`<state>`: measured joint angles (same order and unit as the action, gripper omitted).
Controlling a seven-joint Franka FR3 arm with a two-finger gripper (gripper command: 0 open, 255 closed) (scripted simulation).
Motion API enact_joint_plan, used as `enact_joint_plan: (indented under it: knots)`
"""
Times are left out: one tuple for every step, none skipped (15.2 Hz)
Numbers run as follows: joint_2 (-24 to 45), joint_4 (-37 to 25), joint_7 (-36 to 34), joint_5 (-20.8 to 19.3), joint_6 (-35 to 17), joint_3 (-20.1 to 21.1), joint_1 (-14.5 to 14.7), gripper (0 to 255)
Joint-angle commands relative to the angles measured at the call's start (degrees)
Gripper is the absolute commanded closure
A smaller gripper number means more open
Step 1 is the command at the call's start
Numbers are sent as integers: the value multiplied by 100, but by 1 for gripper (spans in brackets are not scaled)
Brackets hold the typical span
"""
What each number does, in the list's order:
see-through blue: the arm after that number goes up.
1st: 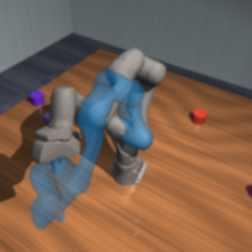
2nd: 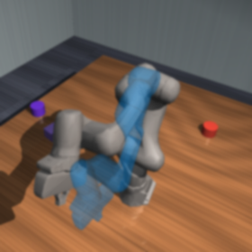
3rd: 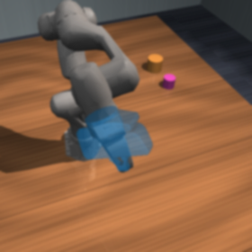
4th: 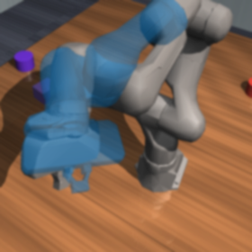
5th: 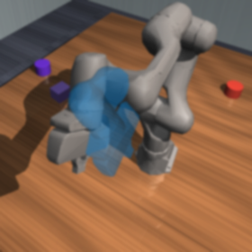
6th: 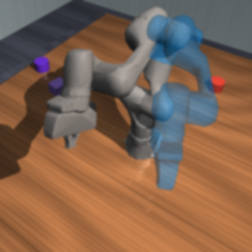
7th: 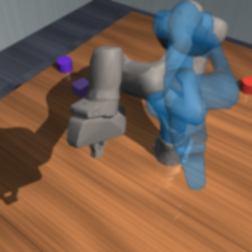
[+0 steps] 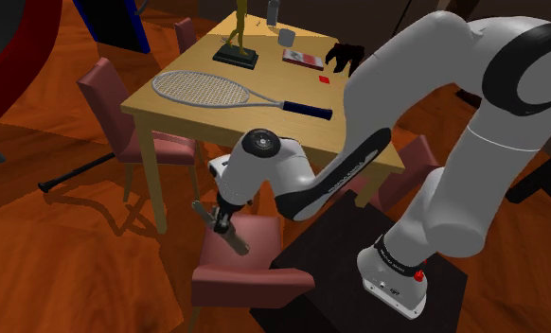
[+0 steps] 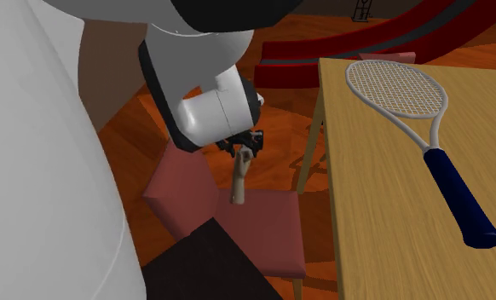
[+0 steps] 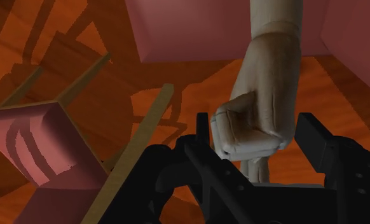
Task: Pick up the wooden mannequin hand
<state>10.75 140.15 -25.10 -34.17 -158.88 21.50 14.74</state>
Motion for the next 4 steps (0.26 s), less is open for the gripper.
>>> enact_joint_plan:
  knots:
    - [-168,22,225,281,111,118,-70,255]
    - [-249,32,333,414,164,167,-99,255]
    - [-261,33,349,435,172,171,-101,255]
    - [-261,34,350,436,172,170,-99,255]
